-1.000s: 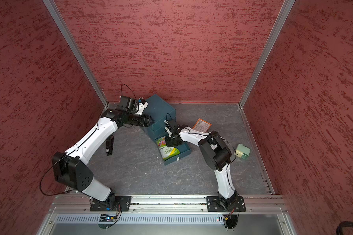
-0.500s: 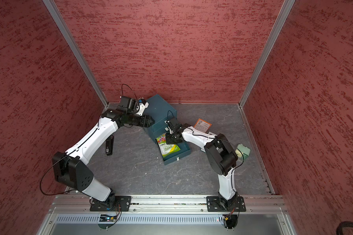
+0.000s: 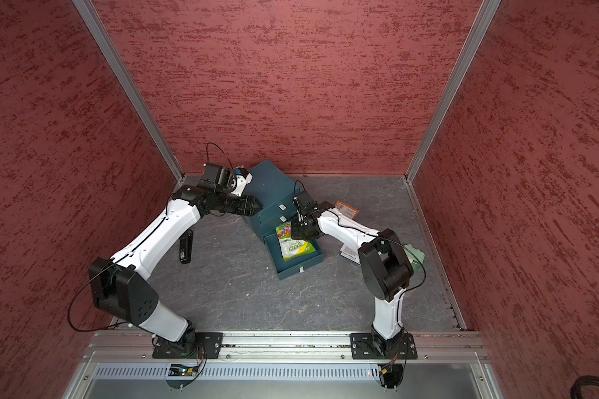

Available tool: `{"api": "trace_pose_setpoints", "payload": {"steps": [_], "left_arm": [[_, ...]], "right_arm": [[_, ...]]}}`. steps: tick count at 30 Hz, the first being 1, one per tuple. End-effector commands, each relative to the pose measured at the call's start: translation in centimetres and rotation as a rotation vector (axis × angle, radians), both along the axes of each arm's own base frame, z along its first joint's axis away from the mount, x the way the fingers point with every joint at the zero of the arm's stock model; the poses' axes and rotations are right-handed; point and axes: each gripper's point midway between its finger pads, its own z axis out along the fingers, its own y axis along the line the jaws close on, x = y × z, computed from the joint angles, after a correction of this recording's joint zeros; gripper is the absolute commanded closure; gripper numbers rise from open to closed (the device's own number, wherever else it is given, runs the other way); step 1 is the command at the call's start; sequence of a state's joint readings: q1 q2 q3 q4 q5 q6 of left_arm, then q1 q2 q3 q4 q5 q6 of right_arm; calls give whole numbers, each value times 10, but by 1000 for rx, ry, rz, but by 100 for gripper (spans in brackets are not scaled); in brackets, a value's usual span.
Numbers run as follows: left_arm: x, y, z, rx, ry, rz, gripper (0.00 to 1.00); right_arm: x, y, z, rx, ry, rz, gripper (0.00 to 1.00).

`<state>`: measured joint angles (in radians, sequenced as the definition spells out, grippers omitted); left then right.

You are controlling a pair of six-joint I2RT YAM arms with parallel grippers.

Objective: Take the seed bags out of the drawer
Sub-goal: Pick up the seed packet from the drawer.

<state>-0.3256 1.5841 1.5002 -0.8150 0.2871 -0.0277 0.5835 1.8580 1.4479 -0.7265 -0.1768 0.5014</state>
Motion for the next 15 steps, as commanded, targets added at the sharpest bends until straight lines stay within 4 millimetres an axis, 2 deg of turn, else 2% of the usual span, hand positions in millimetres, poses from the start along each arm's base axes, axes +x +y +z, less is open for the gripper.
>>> {"api": "trace_pose_setpoints", "payload": {"steps": [1, 8, 11, 15], "left_arm": [[-21, -11, -28, 44, 103, -90, 25], [-22, -13, -27, 40, 102, -95, 25], [-22, -13, -26, 42, 100, -95, 25], [-24, -12, -25, 42, 96, -95, 25]], "right_arm": [[-5, -10, 29, 7, -14, -6, 100], [-32, -42, 42, -28, -14, -44, 100], [-47, -64, 49, -50, -20, -88, 100], [-68, -105, 51, -99, -24, -178, 100]]}}
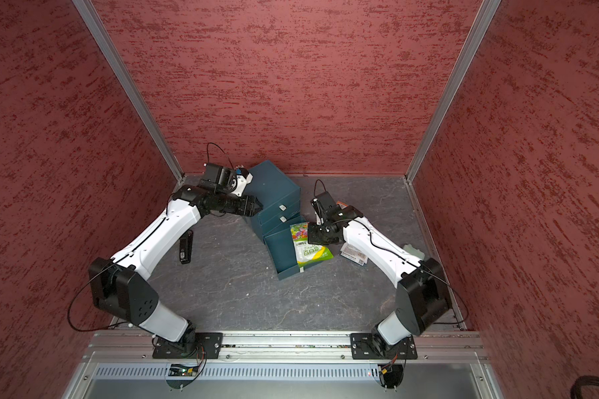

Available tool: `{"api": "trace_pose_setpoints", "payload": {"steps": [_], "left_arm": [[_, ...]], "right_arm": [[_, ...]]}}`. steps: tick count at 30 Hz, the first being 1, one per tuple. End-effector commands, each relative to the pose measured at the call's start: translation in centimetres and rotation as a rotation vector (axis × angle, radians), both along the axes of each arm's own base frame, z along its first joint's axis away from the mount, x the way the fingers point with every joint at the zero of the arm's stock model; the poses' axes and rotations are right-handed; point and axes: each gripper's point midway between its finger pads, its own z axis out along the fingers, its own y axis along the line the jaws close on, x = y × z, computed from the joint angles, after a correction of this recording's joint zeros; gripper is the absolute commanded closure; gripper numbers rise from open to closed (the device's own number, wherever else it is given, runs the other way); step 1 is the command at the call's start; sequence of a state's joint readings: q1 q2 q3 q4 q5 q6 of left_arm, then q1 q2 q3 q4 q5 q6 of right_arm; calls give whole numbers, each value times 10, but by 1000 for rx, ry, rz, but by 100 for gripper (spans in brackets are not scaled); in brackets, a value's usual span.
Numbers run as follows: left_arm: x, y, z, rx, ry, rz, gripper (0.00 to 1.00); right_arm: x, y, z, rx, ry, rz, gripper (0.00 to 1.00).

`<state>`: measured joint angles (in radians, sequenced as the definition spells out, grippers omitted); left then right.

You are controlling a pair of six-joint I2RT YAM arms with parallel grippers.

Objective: Take the seed bags out of the drawer
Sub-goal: Pick up the seed packet from the drawer, then place the seed packet at the center of the board.

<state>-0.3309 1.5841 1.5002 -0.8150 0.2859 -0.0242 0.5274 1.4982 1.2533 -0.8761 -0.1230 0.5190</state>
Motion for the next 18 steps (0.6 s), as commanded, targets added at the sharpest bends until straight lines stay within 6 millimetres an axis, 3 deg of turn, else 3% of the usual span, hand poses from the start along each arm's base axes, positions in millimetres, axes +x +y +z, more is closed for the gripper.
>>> {"api": "trace_pose_setpoints", "payload": {"steps": [1, 10, 18], "left_arm": [[-23, -11, -24, 40, 96, -89, 25], [-23, -13, -25, 43, 96, -98, 25], [-22, -16, -27, 46, 97, -107, 25]], "right_arm": [[-19, -43, -3, -77, 16, -103, 100], [-60, -110, -26, -203, 54, -259, 100], [-86, -133, -67, -264, 130, -318, 98]]}}
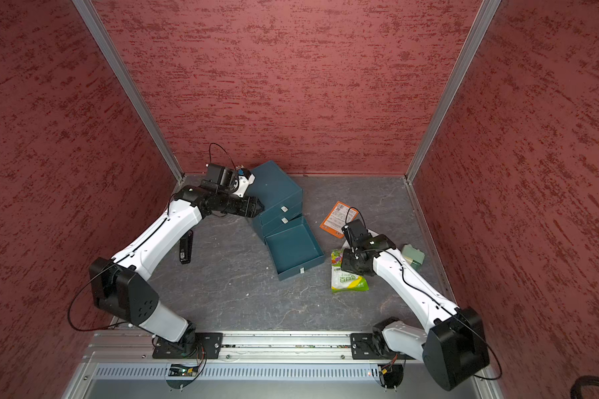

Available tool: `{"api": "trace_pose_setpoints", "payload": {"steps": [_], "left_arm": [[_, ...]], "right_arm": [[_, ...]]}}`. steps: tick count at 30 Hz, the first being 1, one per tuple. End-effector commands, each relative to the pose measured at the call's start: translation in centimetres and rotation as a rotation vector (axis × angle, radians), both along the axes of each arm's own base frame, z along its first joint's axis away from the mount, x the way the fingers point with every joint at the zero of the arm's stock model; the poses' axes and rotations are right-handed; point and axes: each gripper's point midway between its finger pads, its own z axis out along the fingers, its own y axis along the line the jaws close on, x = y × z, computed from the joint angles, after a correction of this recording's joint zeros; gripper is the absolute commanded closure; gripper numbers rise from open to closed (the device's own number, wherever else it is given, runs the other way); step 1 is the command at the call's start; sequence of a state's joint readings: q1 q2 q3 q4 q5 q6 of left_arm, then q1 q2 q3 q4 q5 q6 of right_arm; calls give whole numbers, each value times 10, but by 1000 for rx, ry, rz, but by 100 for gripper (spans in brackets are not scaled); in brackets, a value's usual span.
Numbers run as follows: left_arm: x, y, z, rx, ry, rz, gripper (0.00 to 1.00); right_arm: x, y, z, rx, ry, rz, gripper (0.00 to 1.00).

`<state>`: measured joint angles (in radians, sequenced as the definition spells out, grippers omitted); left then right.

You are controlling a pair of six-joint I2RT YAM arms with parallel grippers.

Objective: Take the seed bags out of the drawer
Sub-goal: Place the seed packet at the center of the board, then close the drawer in the storage box.

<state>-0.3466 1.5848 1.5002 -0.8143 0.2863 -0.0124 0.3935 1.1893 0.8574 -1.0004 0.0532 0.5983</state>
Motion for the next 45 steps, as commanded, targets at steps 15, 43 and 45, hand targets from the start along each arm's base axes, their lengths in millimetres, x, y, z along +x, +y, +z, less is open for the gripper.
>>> {"api": "trace_pose_setpoints", "payload": {"steps": [15, 43, 45], "left_arm": [[-19, -14, -29, 66, 101, -98, 25], [-14, -12, -30, 111, 89, -112, 25], [-14, -12, -30, 115, 85, -113, 25]], "right_arm": [[-10, -25, -26, -93, 32, -101, 63], [25, 103, -25, 143, -190, 199, 43], [33, 105, -27, 136, -224, 191, 43]]}}
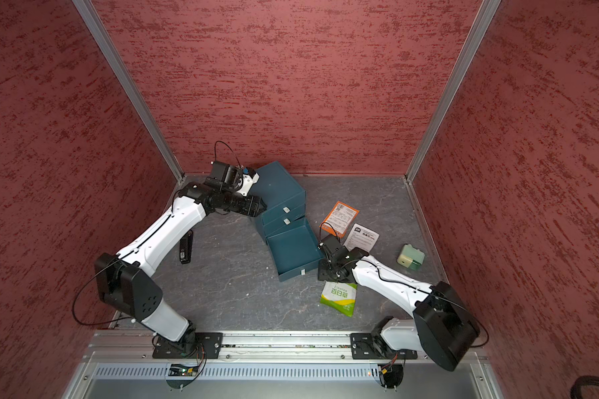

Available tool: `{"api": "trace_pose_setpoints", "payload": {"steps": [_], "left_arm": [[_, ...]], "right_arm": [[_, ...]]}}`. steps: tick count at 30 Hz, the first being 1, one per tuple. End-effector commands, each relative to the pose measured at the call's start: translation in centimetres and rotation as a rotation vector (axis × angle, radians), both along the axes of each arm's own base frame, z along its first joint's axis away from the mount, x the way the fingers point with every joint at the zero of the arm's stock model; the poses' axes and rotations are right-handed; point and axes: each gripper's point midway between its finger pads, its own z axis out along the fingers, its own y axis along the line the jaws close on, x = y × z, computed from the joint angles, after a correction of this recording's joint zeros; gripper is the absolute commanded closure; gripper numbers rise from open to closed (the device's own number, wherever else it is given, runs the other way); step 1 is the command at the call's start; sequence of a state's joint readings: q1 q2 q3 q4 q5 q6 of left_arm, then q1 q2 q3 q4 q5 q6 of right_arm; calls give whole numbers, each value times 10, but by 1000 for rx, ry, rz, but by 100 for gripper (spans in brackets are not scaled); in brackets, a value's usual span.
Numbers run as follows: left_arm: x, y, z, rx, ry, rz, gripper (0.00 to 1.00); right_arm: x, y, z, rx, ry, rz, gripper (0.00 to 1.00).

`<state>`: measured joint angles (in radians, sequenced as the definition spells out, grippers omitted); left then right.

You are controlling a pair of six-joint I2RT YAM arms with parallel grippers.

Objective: Take the seed bags out of the drawer
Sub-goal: Close the drawer in the storage box.

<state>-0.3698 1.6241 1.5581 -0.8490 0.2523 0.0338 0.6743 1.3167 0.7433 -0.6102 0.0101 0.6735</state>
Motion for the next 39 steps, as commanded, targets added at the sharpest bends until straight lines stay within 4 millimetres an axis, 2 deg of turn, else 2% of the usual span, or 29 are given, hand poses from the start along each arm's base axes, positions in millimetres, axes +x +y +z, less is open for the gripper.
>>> {"api": "trace_pose_setpoints", "payload": {"steps": [1, 8, 21, 24, 29, 33, 39], "left_arm": [[-19, -5, -31, 68, 103, -73, 25], [-21, -4, -33, 73, 103, -78, 25], [-22, -4, -34, 71, 106, -84, 25], [-23, -3, -35, 74, 108, -83, 25], [-23, -3, -33, 74, 103, -83, 25], [-23, -4, -34, 71, 106, -86, 25], [-24, -4, -34, 71, 108, -90, 25]], "right_arm": [[30, 9, 10, 13, -140, -44, 42], [66, 21, 12, -21, -231, -44, 41], [103, 50, 25, 18, -303, -25, 38], [98, 51, 21, 51, -293, -33, 38], [71, 40, 11, 104, -292, -16, 36], [57, 45, 19, 160, -357, 93, 30], [63, 59, 26, 151, -443, 234, 16]]}}
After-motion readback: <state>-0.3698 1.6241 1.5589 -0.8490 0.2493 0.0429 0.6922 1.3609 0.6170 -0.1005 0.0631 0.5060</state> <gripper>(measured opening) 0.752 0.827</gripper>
